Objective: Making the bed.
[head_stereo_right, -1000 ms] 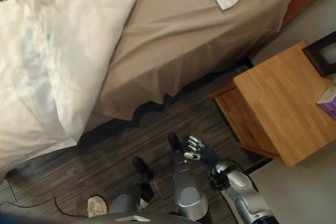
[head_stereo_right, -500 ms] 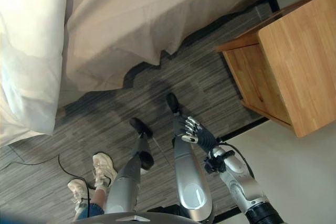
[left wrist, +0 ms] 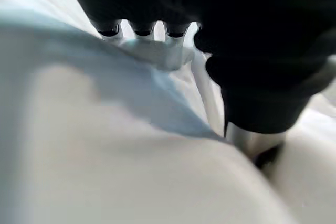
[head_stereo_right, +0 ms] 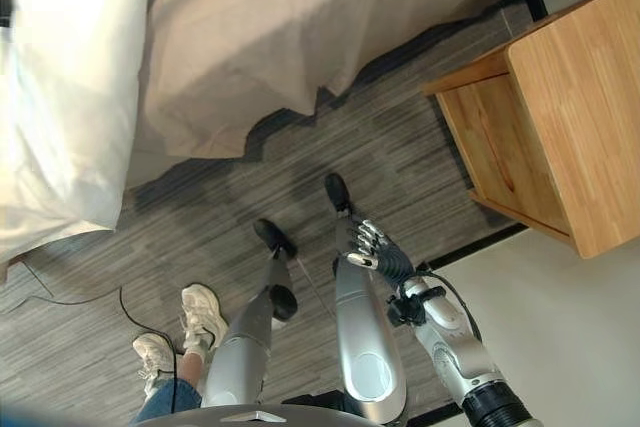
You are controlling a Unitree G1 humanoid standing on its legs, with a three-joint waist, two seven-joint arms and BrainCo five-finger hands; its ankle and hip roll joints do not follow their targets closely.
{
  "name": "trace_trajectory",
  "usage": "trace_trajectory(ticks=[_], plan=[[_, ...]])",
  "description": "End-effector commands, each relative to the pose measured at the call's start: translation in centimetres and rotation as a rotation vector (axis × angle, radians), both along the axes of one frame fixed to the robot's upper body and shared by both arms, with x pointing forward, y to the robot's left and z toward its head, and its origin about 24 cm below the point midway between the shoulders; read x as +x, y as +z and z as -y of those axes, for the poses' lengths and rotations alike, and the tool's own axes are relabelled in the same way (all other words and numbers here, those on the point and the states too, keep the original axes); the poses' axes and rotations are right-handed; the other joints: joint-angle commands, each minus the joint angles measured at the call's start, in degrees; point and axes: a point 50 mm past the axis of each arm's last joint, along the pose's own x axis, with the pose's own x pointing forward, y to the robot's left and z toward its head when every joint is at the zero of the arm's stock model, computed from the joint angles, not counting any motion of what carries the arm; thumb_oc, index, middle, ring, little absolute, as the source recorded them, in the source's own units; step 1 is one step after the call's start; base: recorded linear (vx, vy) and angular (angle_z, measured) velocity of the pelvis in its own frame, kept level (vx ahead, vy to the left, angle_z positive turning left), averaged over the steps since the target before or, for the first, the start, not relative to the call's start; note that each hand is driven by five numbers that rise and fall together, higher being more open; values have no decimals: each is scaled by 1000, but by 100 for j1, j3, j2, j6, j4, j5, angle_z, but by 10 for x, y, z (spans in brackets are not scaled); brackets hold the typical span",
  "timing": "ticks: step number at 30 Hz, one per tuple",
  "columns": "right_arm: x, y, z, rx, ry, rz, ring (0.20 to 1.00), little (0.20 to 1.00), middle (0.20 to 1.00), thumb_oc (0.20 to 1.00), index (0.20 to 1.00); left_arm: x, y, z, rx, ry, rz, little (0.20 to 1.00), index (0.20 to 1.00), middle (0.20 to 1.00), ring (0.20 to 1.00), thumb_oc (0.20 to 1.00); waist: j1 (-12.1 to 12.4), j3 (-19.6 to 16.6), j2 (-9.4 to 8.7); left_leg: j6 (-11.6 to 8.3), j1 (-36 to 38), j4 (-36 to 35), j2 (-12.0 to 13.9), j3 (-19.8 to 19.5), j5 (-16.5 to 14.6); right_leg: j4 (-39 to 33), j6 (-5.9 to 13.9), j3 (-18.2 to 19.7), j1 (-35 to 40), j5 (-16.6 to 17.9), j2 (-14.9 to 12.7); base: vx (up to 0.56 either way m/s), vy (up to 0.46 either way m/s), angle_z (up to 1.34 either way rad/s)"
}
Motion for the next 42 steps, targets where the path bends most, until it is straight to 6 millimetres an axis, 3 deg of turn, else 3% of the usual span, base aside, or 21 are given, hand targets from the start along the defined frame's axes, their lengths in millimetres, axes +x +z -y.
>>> trace_trajectory(ticks=[1,4,5,8,13,15,20,27,28,29,35,37,42], plan=[[-12,-3,12,-71,22,-3,1000,1000,1000,1000,1000,-4,27,79,27,-340,166,200,200,200,200,200,-283,-175,478,-815,1028,41,306,-220,-303,166,304,-243,508,-539,237,-25,11,13],[-10,-3,13,-98,25,-5,1000,1000,1000,1000,1000,-14,20,127,44,-564,190,200,200,200,200,200,-312,-186,487,-779,1203,41,251,-279,-346,104,318,-242,758,-518,179,-30,37,2],[-10,-4,13,-99,25,-5,1000,1000,1000,1000,1000,-14,20,127,43,-564,189,200,200,200,200,200,-314,-183,489,-778,1213,41,251,-280,-348,98,319,-243,771,-517,179,0,0,0],[-7,-2,14,-126,35,3,1000,1000,1000,1000,1000,-20,7,167,116,-688,178,200,200,200,200,200,-339,-206,493,-742,1365,41,222,-303,-390,73,330,-249,933,-519,148,-5,31,0],[-4,0,13,-156,62,12,1000,1000,1000,1000,1000,-29,-29,230,62,-923,100,200,200,200,200,200,-424,-269,468,-673,1598,41,189,-313,-461,35,336,-214,1205,-537,100,12,52,-4],[0,4,13,-170,67,30,1000,1000,1000,1000,1000,-37,-40,254,116,-983,76,200,200,200,200,200,-456,-296,470,-640,1688,41,172,-286,-499,0,343,-173,1292,-533,96,17,57,1],[1,9,13,-184,88,48,1000,1000,1000,1000,1000,-45,-61,282,187,-1053,14,200,200,200,200,200,-550,-352,531,-584,1803,41,120,-216,-553,-35,363,-71,1373,-518,87,5,60,1],[-2,5,13,-202,93,36,1000,1000,1000,1000,1000,-51,-91,303,37,-1182,-108,200,200,200,200,200,-643,-449,642,-537,1906,41,54,-185,-584,-77,348,14,1462,-506,61,3,25,-6],[-2,6,14,-204,92,35,1000,1000,1000,1000,1000,-53,-90,305,52,-1184,-101,385,385,385,385,385,-647,-471,666,-533,1918,41,44,-185,-588,-84,348,21,1471,-505,61,0,0,0],[-2,6,14,-206,94,36,1000,1000,1000,1000,1000,-54,-89,307,56,-1189,-97,1000,1000,1000,1000,1000,-649,-488,684,-529,1926,41,37,-187,-590,-94,347,25,1485,-501,58,0,0,0],[-6,4,20,-237,97,22,1000,1000,1000,1000,1000,-76,-81,318,134,-1313,-68,1000,1000,1000,1000,1000,-634,-756,823,-506,2105,41,40,-211,-628,-96,338,19,1673,-572,66,34,-10,-1],[-7,4,21,-237,94,18,1000,1000,1000,1000,1000,-80,-78,318,141,-1335,-59,1000,1000,1000,1000,1000,-643,-794,800,-491,2093,41,56,-179,-486,-55,281,2,1646,-467,78,-48,-76,-2],[-13,-1,24,-239,84,-6,1000,1000,1000,1000,1000,-98,-77,316,138,-1448,-49,1000,1000,1000,1000,1000,-510,-1123,879,-481,2399,41,72,-325,-514,-57,246,-87,2041,-609,73,43,-34,1]])
